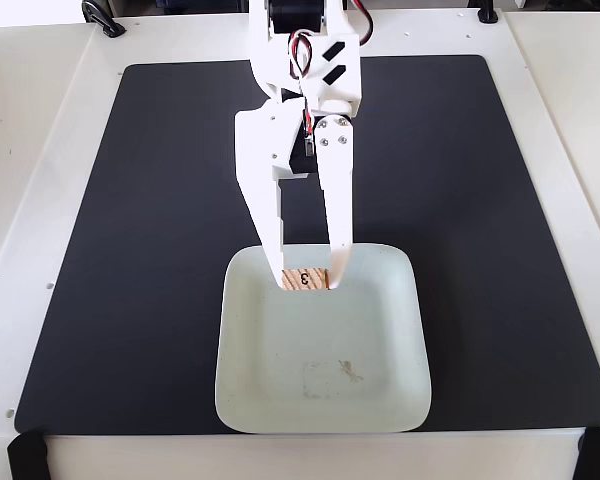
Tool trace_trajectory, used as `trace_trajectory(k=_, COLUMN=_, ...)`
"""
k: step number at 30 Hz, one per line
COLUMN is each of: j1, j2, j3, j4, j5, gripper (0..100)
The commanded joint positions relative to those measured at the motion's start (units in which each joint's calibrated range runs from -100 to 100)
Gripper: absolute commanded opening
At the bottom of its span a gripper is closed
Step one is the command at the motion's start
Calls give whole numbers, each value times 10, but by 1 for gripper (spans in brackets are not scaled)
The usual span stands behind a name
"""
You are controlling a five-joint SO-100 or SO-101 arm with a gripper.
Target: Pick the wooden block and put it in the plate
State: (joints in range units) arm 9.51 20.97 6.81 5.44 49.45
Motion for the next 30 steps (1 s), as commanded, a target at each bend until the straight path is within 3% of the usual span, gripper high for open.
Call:
trace_trajectory(k=1, j1=10, j2=-33, j3=-2, j4=-4, j5=-1, gripper=13)
trace_trajectory(k=6, j1=11, j2=-33, j3=-2, j4=-5, j5=3, gripper=36)
trace_trajectory(k=9, j1=11, j2=-33, j3=-2, j4=-6, j5=3, gripper=44)
trace_trajectory(k=19, j1=12, j2=-37, j3=-1, j4=-1, j5=-1, gripper=44)
trace_trajectory(k=23, j1=12, j2=-39, j3=11, j4=-4, j5=-1, gripper=35)
trace_trajectory(k=28, j1=11, j2=-80, j3=58, j4=-7, j5=-1, gripper=1)
trace_trajectory(k=30, j1=11, j2=-107, j3=94, j4=-7, j5=-1, gripper=2)
